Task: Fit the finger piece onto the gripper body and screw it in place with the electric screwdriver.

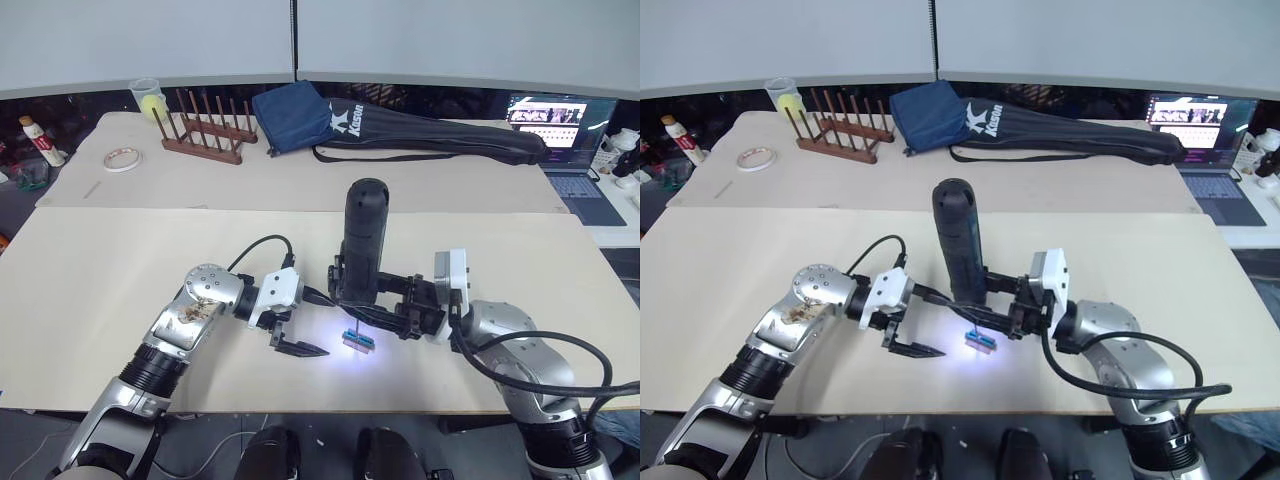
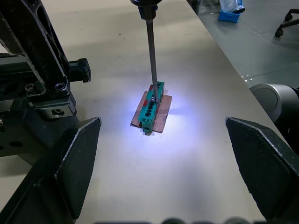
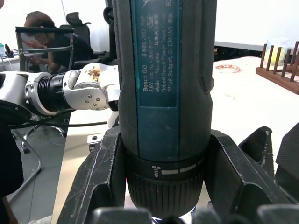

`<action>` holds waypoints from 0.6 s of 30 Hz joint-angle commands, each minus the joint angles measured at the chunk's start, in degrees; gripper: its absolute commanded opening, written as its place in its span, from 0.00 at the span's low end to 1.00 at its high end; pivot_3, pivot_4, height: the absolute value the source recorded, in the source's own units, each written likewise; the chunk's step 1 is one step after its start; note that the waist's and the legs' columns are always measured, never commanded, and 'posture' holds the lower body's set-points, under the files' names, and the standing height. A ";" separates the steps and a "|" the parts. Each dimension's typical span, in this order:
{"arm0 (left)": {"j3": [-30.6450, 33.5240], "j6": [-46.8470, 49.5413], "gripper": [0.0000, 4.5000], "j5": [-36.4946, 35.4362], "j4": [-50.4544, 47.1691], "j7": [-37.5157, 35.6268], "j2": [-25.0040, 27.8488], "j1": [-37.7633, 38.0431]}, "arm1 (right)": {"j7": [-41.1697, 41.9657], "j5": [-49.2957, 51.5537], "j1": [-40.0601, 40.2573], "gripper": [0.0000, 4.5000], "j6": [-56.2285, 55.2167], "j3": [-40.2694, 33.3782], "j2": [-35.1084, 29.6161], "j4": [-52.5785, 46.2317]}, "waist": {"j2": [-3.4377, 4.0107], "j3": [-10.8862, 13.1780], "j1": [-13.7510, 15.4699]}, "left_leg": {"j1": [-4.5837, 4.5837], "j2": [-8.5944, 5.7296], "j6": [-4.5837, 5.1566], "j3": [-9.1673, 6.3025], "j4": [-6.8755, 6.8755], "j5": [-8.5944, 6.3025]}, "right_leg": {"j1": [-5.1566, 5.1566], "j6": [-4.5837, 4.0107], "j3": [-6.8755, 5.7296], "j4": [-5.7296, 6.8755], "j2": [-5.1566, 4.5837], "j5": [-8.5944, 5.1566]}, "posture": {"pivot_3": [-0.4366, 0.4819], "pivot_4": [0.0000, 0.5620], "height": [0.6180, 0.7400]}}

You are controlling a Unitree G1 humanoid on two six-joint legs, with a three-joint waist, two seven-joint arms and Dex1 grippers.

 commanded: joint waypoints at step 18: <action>0.31 -0.80 1.00 0.13 -0.49 0.04 0.19 -1.02 | -0.10 2.07 -1.12 0.43 -1.52 -1.87 -0.86 -2.64 | 0.00 0.00 0.01 | 0.00 0.00 0.00 0.00 0.00 0.00 | 0.00 0.00 0.00 0.00 0.00 0.00 | 0.48 0.27 1.00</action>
